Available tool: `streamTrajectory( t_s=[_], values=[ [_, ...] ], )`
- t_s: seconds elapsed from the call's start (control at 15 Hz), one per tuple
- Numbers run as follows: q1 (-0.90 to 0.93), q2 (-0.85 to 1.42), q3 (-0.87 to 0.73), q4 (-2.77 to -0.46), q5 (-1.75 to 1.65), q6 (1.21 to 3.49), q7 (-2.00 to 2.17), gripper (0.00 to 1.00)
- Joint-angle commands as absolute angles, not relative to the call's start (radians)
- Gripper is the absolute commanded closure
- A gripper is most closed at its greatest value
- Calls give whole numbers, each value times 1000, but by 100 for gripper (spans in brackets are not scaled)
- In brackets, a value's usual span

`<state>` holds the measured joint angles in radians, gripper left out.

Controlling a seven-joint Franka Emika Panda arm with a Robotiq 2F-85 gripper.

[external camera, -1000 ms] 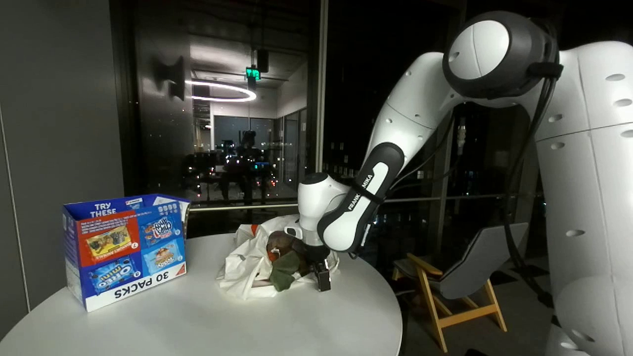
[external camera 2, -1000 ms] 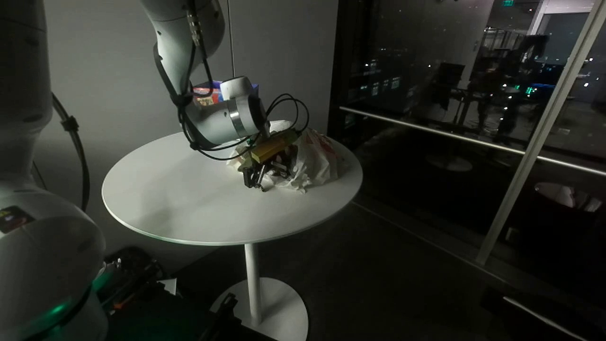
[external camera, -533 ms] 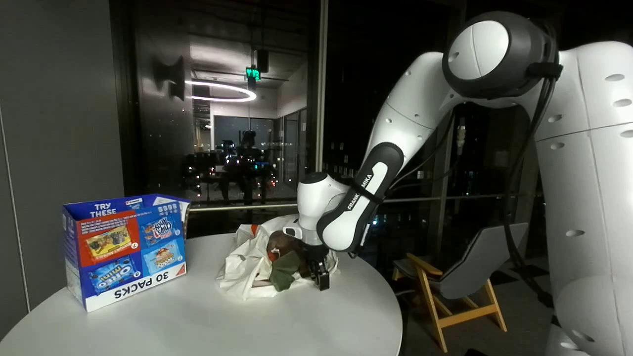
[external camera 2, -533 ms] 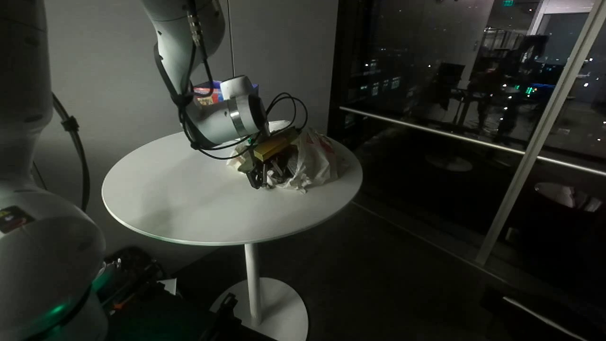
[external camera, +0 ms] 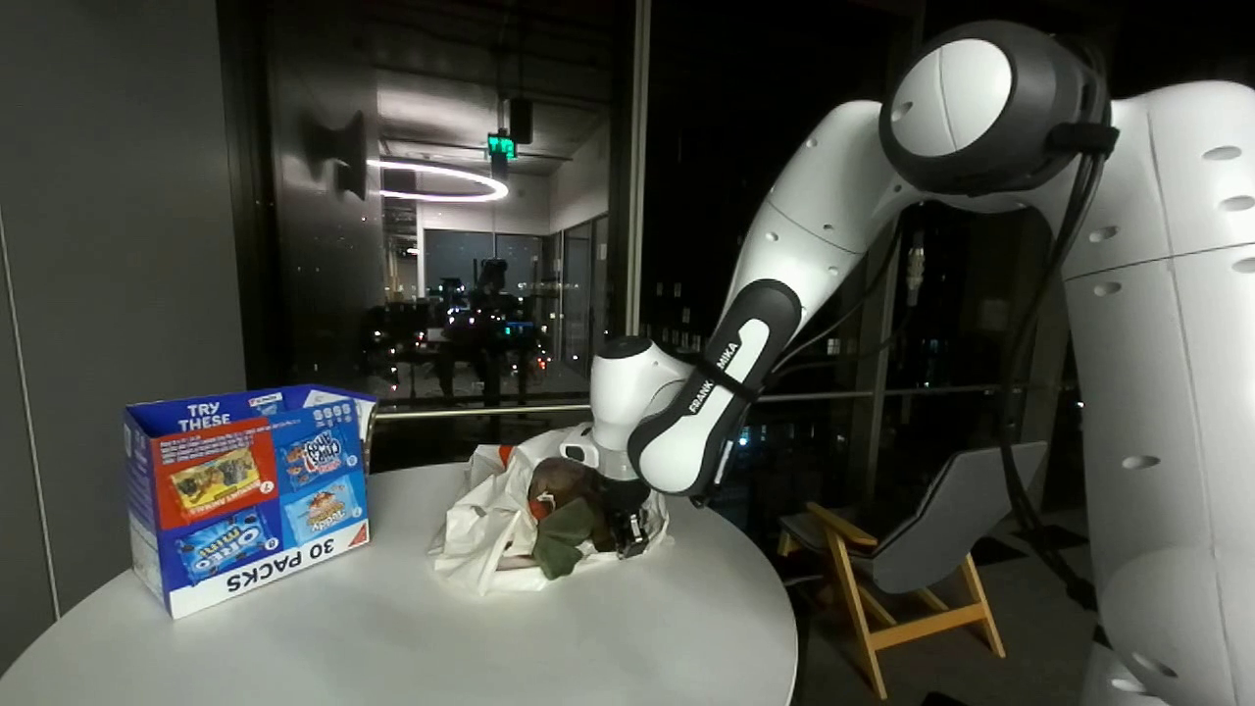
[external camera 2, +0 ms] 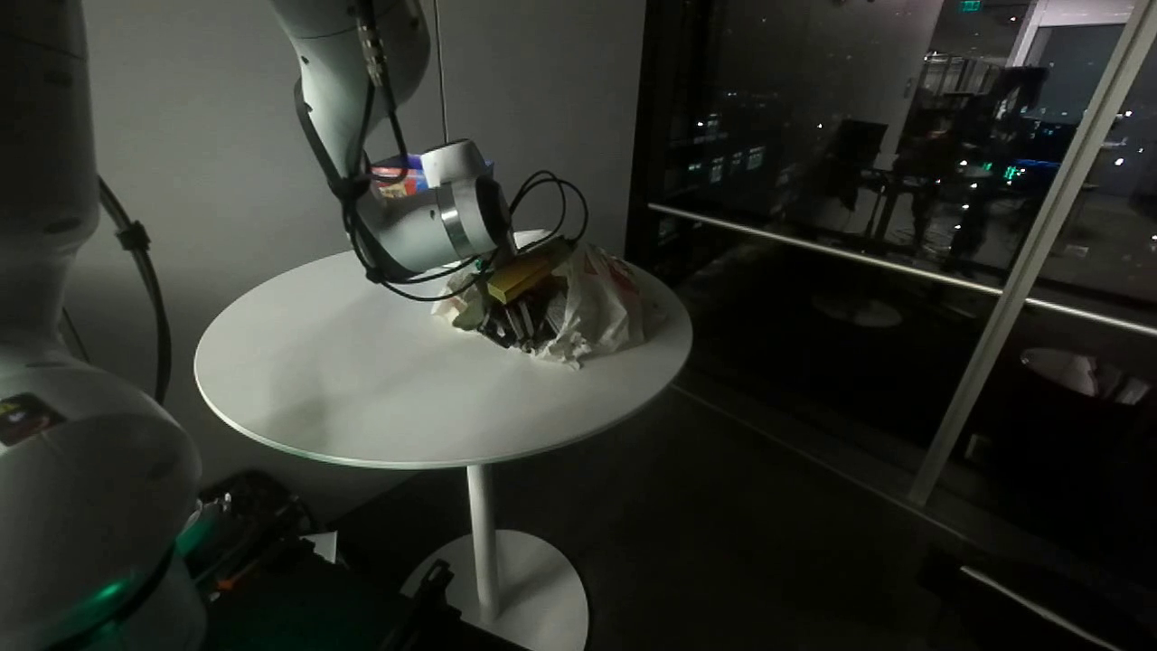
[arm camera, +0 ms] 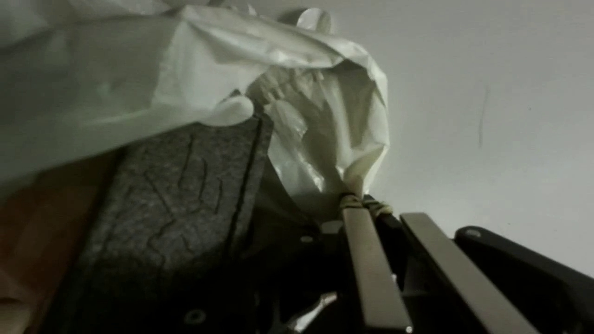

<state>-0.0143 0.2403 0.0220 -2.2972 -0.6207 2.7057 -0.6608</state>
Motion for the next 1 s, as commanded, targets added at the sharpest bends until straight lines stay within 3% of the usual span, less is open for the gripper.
streamTrajectory(
  t_s=[0.0, 0.4, 0.47, 0.67, 0.93],
  values=[
    [-19, 169, 31, -2350, -604, 2731, -690, 93],
    [-15, 51, 61, -2435, -454, 2715, -787, 92],
    [-10, 49, 58, -2430, -440, 2686, -788, 68],
    [-1, 61, 44, -2413, -466, 2628, -752, 61],
    [0, 89, 42, -2388, -485, 2612, -770, 30]
  ],
)
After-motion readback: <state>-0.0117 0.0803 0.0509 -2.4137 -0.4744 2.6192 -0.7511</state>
